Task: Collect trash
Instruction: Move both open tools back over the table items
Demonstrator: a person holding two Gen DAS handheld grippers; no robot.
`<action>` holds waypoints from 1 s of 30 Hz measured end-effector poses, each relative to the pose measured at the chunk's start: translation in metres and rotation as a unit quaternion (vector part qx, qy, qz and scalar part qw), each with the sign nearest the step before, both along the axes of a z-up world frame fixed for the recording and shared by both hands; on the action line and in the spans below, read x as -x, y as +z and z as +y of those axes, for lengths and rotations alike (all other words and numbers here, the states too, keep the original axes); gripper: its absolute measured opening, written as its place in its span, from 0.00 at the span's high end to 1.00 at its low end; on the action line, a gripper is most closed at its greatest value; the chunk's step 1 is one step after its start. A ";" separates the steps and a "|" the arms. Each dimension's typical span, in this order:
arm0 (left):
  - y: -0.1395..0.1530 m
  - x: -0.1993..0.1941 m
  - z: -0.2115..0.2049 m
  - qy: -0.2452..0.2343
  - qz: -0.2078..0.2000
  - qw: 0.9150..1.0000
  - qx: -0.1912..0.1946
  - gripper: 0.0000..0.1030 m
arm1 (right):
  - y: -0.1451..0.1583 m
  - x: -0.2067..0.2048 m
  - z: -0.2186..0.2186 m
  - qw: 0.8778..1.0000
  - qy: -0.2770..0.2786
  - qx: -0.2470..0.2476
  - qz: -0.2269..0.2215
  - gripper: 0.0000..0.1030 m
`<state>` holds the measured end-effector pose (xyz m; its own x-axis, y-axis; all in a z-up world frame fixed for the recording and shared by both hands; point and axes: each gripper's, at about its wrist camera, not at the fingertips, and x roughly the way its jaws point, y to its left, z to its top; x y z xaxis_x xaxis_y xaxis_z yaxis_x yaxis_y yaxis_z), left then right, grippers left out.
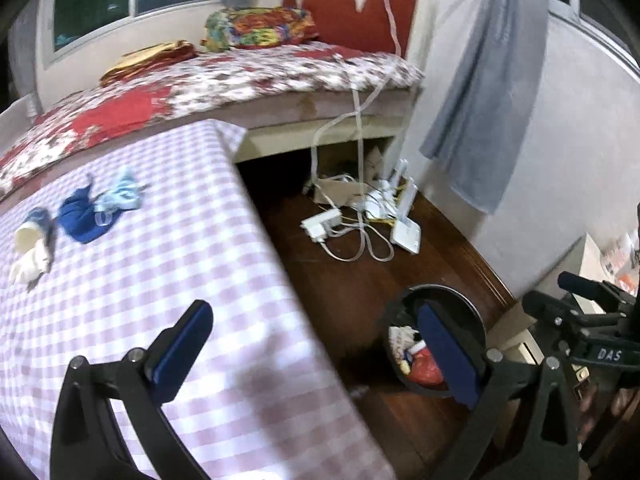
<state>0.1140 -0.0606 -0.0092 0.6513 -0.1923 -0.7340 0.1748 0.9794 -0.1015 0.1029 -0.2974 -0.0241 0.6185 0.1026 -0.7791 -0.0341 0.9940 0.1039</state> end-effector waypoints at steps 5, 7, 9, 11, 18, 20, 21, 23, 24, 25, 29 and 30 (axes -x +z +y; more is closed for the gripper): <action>0.002 0.003 0.050 0.040 -0.004 0.999 -0.007 0.00 | 0.021 -0.008 0.047 0.998 0.055 0.024 -0.024 0.00; 0.001 0.005 0.075 0.064 0.000 0.998 -0.016 0.00 | 0.031 -0.016 0.070 0.996 0.083 0.019 -0.031 0.00; 0.001 0.007 0.098 0.088 -0.001 0.996 -0.015 0.00 | 0.041 -0.022 0.092 0.993 0.108 0.018 -0.042 0.00; 0.001 0.010 0.124 0.118 -0.006 0.993 -0.022 0.00 | 0.049 -0.031 0.117 0.990 0.134 0.022 -0.047 0.00; -0.007 0.010 0.213 0.193 0.000 0.981 -0.029 0.00 | 0.075 -0.060 0.203 0.973 0.220 0.029 -0.057 0.00; -0.010 0.007 0.241 0.214 0.004 0.976 -0.022 0.00 | 0.081 -0.070 0.230 0.967 0.244 0.030 -0.062 0.00; -0.010 0.005 0.253 0.220 0.001 0.975 -0.015 0.00 | 0.084 -0.075 0.239 0.965 0.252 0.031 -0.065 0.00; -0.015 -0.001 0.273 0.235 0.006 0.972 -0.018 0.01 | 0.087 -0.087 0.262 0.961 0.266 0.039 -0.070 0.00; -0.016 -0.005 0.279 0.241 0.008 0.970 -0.022 0.03 | 0.087 -0.094 0.272 0.958 0.273 0.042 -0.072 0.00; -0.020 -0.011 0.289 0.248 0.012 0.968 -0.025 0.05 | 0.087 -0.098 0.281 0.957 0.277 0.044 -0.073 0.00; -0.026 -0.027 0.313 0.260 0.017 0.965 -0.028 0.06 | 0.071 -0.132 0.325 0.951 0.299 0.050 -0.060 0.00; -0.027 -0.033 0.320 0.264 0.014 0.964 -0.027 0.06 | 0.066 -0.141 0.333 0.950 0.303 0.053 -0.055 0.00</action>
<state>0.1466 0.2592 -0.0357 0.6279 0.1997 -0.7522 -0.3511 0.9353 -0.0448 0.2434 0.0360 0.0415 0.5490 0.3908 -0.7389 -0.6088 0.7927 -0.0330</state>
